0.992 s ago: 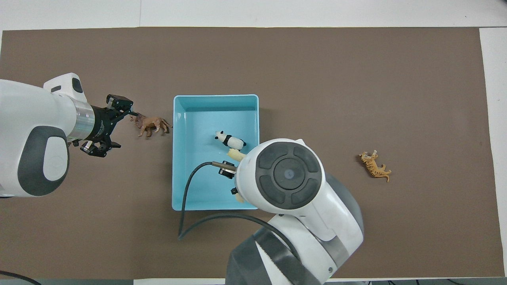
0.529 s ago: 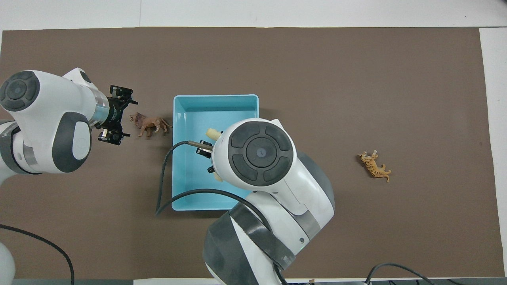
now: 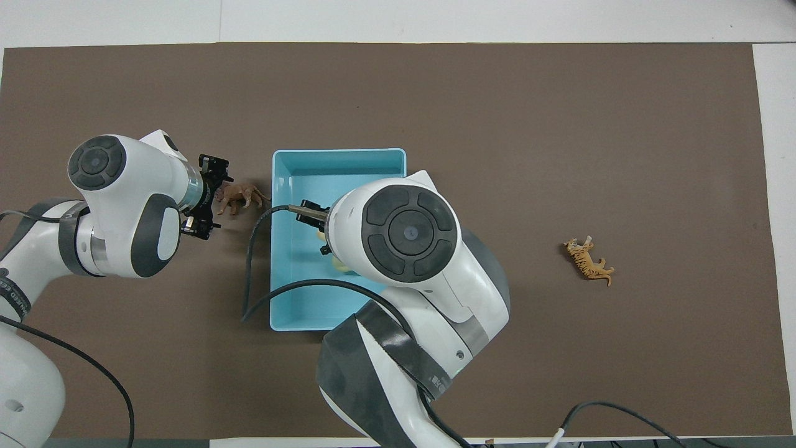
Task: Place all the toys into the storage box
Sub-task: 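Place the cream horse in the box while the left gripper grasps the brown horse, then lower the brown horse into the box with the left gripper and release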
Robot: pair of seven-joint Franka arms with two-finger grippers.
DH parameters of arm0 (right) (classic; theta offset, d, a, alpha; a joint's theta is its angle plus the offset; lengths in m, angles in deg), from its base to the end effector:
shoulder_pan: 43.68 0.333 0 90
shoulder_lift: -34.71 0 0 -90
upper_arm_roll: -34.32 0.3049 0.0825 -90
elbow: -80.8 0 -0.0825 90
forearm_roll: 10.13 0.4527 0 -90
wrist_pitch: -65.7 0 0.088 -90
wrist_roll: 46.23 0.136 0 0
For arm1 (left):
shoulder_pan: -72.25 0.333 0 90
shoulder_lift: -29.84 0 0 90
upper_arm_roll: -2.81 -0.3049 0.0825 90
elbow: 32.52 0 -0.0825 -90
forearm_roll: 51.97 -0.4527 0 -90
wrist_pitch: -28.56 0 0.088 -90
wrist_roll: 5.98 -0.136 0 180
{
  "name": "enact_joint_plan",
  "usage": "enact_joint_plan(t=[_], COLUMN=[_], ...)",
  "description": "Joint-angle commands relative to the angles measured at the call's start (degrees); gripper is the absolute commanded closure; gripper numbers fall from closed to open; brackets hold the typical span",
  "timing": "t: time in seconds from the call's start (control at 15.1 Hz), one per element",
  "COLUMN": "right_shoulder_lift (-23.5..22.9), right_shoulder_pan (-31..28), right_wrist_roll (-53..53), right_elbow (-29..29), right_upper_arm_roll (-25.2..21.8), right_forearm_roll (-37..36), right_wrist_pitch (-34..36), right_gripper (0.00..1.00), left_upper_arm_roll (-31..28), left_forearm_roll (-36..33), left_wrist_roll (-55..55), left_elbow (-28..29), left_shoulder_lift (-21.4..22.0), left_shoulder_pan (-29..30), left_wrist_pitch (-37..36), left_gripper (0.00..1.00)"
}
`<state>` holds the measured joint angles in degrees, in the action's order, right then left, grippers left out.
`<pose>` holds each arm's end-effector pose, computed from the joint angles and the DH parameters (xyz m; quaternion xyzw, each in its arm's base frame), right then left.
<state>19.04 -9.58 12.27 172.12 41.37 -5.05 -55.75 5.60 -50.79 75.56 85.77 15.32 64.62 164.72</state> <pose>0.5561 0.4850 0.4430 -0.9754 0.1716 -0.0384 0.1332 0.6296 -0.1167 0.2299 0.8083 0.5879 0.0107 0.0304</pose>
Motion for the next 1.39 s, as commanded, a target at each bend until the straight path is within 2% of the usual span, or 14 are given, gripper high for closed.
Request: enact_joint_plan(t=[0.0, 0.33, 0.4, 0.6, 0.73, 0.93, 1.19, 1.32], right_shoulder_lift=[0.1, 2.2, 3.6, 7.6, 10.4, 14.4, 16.9, 18.6], right_shoulder_pan=[-2.1, -7.3, -9.1, -12.9, -16.0, -21.0, -25.6, -28.8], right_wrist_roll=[-2.8, -20.9, -29.0, -45.1, -53.2, -66.6, -72.6, -77.2], right_elbow=[-0.6, 0.0, 2.2, 9.0, 15.8, 25.6, 32.5, 37.8], right_upper_arm_roll=[-0.2, -0.4, -0.4, -0.4, -0.4, -0.3, -0.3, -0.3], right_forearm_roll=[-0.8, -0.9, -1.1, -2.1, -5.3, -5.4, -5.4, -5.4], right_wrist_pitch=[4.6, 11.3, 13.3, 14.0, 13.3, 8.9, 3.5, -2.1], right_gripper=[0.00, 0.00, 0.00, 0.00, 0.00, 0.00, 0.00, 0.00], left_upper_arm_roll=[-0.5, -0.5, -0.5, -0.5, -0.6, -0.7, -0.2, 1.2], left_forearm_roll=[-1.3, -1.3, -1.3, -1.9, -1.9, -1.9, -1.9, -1.9], left_wrist_roll=[2.3, 2.5, 2.5, 2.5, 2.5, 2.4, 2.4, 2.5], left_elbow=[1.3, 1.6, 1.6, 1.6, 1.2, -1.0, -11.6, -16.7], left_shoulder_lift=[-0.9, -1.2, -1.2, -1.2, -1.2, 0.2, 1.4, 2.2], left_shoulder_pan=[-1.4, -1.9, -1.9, -2.0, -2.4, -2.3, -2.5, -3.2], left_wrist_pitch=[3.2, 4.6, 4.6, 4.6, 4.3, 1.6, -14.1, -21.6], left_gripper=[0.00, 0.02, 0.16, 0.69, 0.93, 0.98, 1.00, 1.00])
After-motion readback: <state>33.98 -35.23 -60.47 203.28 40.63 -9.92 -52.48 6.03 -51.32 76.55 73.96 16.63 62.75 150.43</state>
